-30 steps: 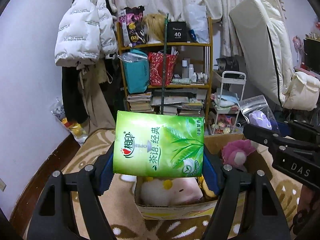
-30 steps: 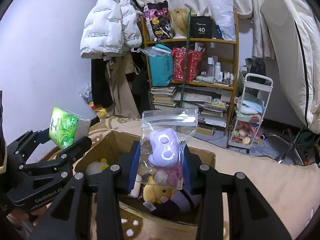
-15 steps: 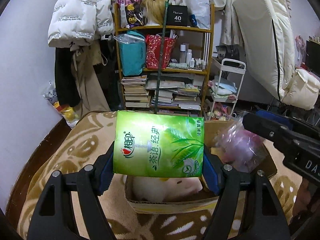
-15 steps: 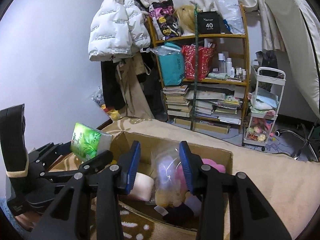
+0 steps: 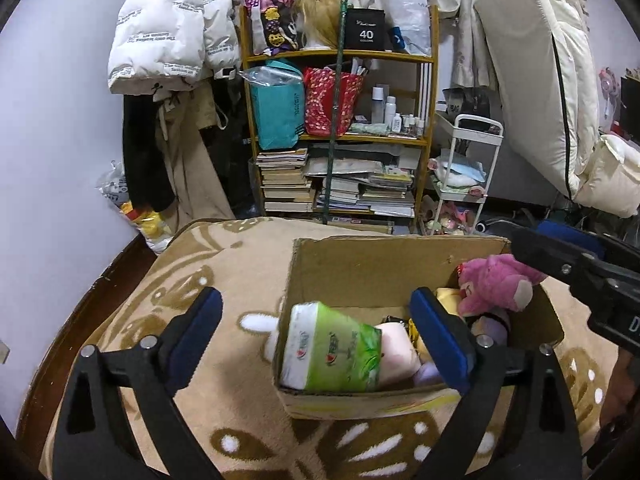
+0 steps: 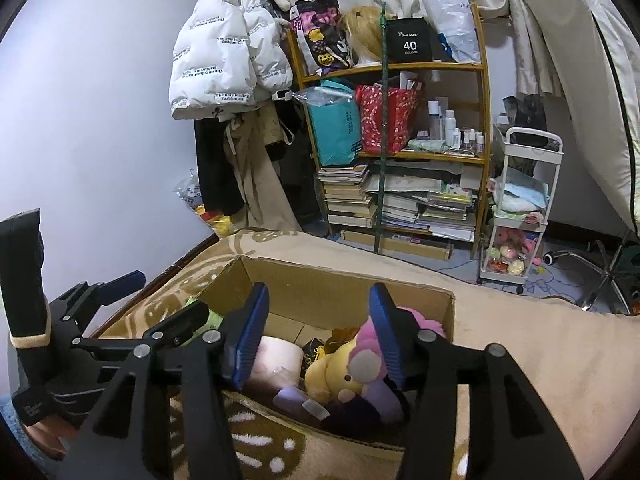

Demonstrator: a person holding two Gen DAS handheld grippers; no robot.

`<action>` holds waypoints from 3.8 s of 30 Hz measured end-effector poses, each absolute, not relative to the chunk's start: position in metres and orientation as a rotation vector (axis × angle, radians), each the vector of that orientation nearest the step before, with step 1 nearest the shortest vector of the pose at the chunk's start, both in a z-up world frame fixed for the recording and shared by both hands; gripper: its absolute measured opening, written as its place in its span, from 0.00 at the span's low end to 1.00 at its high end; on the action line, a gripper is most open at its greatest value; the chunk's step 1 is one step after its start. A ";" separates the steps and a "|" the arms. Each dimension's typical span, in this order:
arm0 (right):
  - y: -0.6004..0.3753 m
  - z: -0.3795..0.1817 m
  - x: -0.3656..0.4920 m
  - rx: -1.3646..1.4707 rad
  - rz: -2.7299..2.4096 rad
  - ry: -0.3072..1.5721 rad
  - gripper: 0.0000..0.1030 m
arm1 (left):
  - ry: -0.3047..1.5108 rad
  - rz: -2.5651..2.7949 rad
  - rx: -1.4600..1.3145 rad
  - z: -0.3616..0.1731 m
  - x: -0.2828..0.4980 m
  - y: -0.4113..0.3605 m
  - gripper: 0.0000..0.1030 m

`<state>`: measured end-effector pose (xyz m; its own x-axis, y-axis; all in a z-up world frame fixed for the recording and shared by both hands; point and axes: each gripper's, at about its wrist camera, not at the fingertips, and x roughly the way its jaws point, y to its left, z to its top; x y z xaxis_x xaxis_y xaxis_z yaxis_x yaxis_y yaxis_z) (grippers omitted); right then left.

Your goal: Organize soft objects

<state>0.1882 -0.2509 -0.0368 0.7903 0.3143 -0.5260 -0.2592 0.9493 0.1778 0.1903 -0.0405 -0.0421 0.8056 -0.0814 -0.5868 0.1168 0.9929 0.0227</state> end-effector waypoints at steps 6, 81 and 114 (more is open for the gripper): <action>-0.254 -0.030 0.173 0.092 0.272 0.581 0.73 | 0.616 -0.090 0.060 -0.032 0.174 -0.034 0.96; -0.275 0.000 0.038 0.008 0.110 0.463 1.00 | 0.437 -0.074 0.054 0.004 0.013 -0.014 0.99; -0.281 -0.001 0.041 0.009 0.115 0.464 1.00 | 0.453 -0.050 0.056 -0.004 0.013 -0.013 0.99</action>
<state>0.0408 -0.2807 -0.0009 0.8880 0.1123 -0.4460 -0.1083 0.9935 0.0346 0.0130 -0.0125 -0.0036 0.8981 -0.0355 -0.4383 0.0602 0.9973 0.0426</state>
